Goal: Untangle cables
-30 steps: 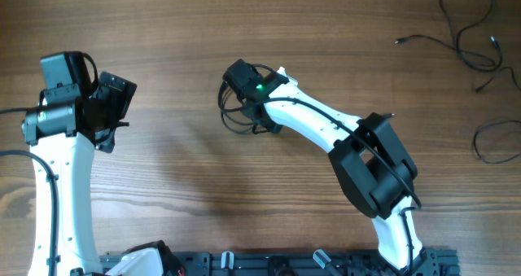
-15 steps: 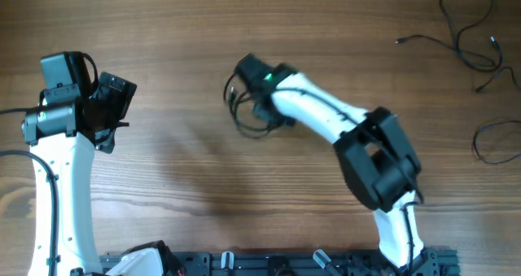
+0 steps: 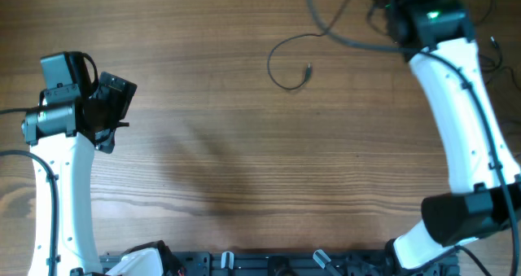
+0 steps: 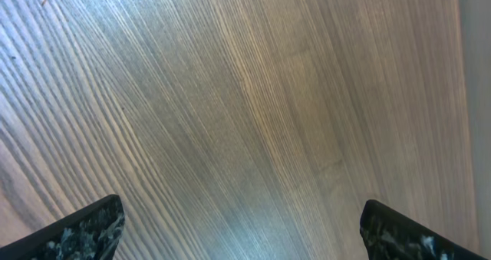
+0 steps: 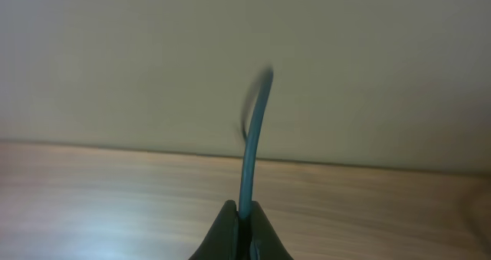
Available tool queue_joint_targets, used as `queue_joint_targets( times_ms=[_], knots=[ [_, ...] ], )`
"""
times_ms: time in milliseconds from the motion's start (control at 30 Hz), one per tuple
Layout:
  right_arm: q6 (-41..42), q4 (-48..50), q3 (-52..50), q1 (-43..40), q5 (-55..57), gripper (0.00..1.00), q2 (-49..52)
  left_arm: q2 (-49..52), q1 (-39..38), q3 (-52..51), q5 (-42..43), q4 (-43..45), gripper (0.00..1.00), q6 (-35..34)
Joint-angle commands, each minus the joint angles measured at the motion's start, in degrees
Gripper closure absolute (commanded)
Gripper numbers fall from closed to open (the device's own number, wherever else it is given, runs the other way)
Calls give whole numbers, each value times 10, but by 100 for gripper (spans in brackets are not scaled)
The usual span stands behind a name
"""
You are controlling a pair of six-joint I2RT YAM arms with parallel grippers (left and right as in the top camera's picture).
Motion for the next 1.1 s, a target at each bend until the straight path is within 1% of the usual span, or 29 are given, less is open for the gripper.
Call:
queue_joint_targets(
  times_ms=[0, 67, 200, 233, 367, 467, 500, 567, 600, 633, 667, 733, 800, 833, 900, 933, 967, 1000, 1067],
  knots=[
    [-80, 2, -5, -68, -1, 95, 32, -5, 4, 3, -8, 1, 0, 7],
    [-114, -11, -6, -87, -30, 96, 52, -5, 4, 3, -8, 1, 0, 7],
    [-177, -61, -10, -92, -179, 96, 111, -5, 4, 3, -8, 1, 0, 7],
    [-185, -63, -10, -87, -187, 95, 120, -5, 4, 3, -8, 1, 0, 7],
    [-187, -7, 5, -75, -46, 96, 89, -5, 4, 3, -8, 1, 0, 7],
    [-189, 16, 6, -76, -68, 96, 66, -5, 4, 3, -8, 1, 0, 7],
    [-189, 7, 5, -76, -87, 96, 67, -5, 4, 3, -8, 1, 0, 7],
    [-192, -54, -7, -76, -150, 95, 79, -5, 4, 3, -8, 1, 0, 7],
    [-235, -87, -16, -76, -183, 95, 89, -5, 4, 3, -8, 1, 0, 7],
    [-302, -120, -29, -76, -207, 96, 103, -5, 4, 3, -8, 1, 0, 7],
    [-331, -144, -42, -75, -208, 96, 116, -5, 4, 3, -8, 1, 0, 7],
    [-334, -155, -67, -75, -213, 96, 147, -5, 4, 3, -8, 1, 0, 7],
    [-334, -143, -89, -69, -252, 95, 181, -5, 4, 3, -8, 1, 0, 7],
    [-328, -140, -93, -63, -270, 94, 198, -5, 4, 3, -8, 1, 0, 7],
    [-291, -135, -94, -39, -271, 94, 236, -5, 4, 3, -8, 1, 0, 7],
    [-290, -133, -94, -28, -271, 94, 245, -5, 4, 3, -8, 1, 0, 7],
    [-290, -127, -94, -15, -264, 91, 249, -5, 4, 3, -8, 1, 0, 7],
    [-282, -117, -94, -2, -249, 79, 249, -5, 4, 3, -8, 1, 0, 7],
    [-274, -107, -94, 18, -222, 73, 249, -5, 4, 3, -8, 1, 0, 7]
  ],
)
